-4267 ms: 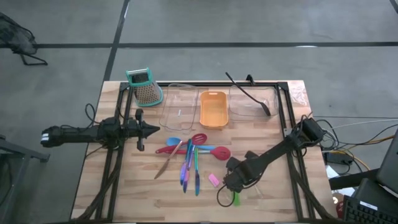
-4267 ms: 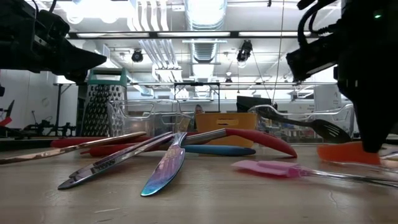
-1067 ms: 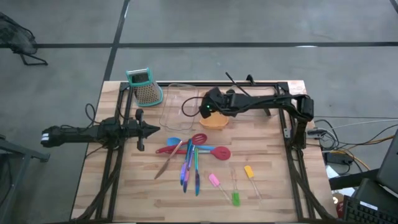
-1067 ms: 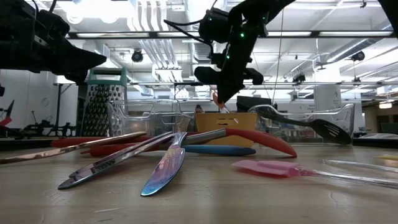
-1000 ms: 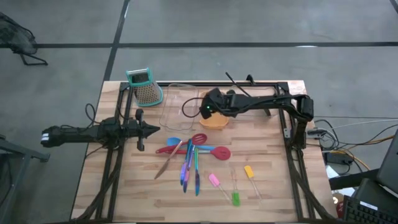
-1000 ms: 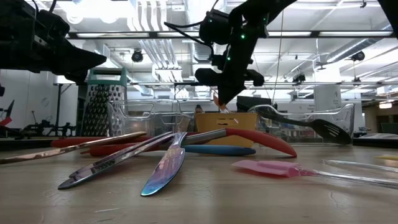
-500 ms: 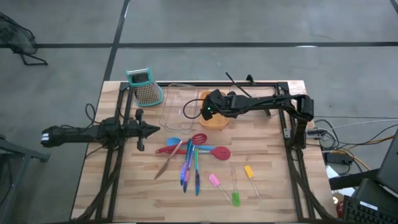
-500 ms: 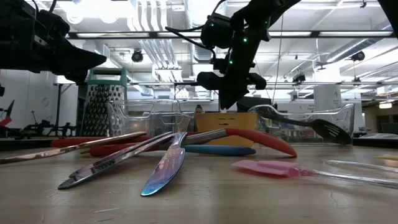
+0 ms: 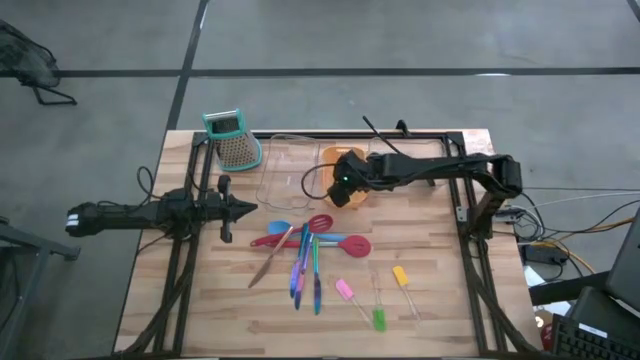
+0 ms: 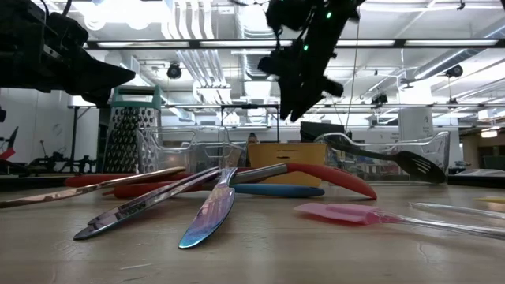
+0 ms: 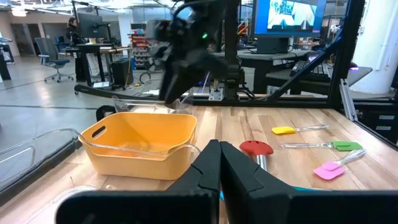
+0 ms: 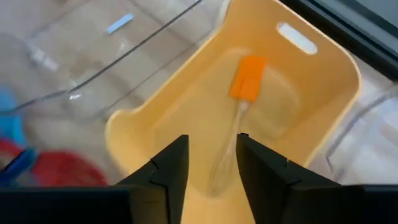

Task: Pick & Place Kitchen Items
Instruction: Put the yellow spatula into the orange bin

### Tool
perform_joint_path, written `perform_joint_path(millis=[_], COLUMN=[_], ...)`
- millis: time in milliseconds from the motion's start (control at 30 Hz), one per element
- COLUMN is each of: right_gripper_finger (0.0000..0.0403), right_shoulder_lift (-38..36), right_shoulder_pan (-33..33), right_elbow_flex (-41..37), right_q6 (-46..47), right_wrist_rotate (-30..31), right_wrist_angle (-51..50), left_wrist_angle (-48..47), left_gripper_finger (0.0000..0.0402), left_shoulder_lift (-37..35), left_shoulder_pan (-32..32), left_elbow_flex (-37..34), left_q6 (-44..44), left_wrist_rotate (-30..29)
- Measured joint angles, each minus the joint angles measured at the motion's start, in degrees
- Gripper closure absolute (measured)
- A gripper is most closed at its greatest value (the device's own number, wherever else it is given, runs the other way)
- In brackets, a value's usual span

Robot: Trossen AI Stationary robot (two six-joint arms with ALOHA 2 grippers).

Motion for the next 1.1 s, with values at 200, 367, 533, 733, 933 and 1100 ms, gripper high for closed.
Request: perform_joint_path(millis=[200,367,533,733,933,1100], right_gripper_finger=[0.0229,0.0232,0.0254,0.0278,0.0298,0.0318], right_shoulder_lift=[-4.3,-5.3,-5.3,-5.3,-5.3,-5.2], right_shoulder_pan=[4.6,9.7,17.1,24.2,28.3,29.3], right_elbow_flex=[0.0,-0.3,-2.6,-4.3,-4.6,-4.7], right_q6=[2.4,6.4,9.8,12.7,16.5,23.5], right_wrist_rotate=[-4.5,-13.0,-13.8,-13.4,-13.0,-14.8], right_wrist_angle=[-1.7,-1.7,-1.5,-1.5,-1.2,2.4], left_wrist_angle=[0.0,-0.2,-0.5,-0.5,-0.4,-0.4], left_gripper_finger=[0.0396,0.0396,0.0396,0.0396,0.0396,0.0396], left_shoulder_lift=[0.0,0.0,0.0,0.0,0.0,0.0], left_shoulder_pan=[0.0,0.0,0.0,0.0,0.0,0.0], left_elbow_flex=[0.0,0.0,0.0,0.0,0.0,0.0], left_q6=[0.0,0.0,0.0,0.0,0.0,0.0], left_wrist_rotate=[0.0,0.0,0.0,0.0,0.0,0.0])
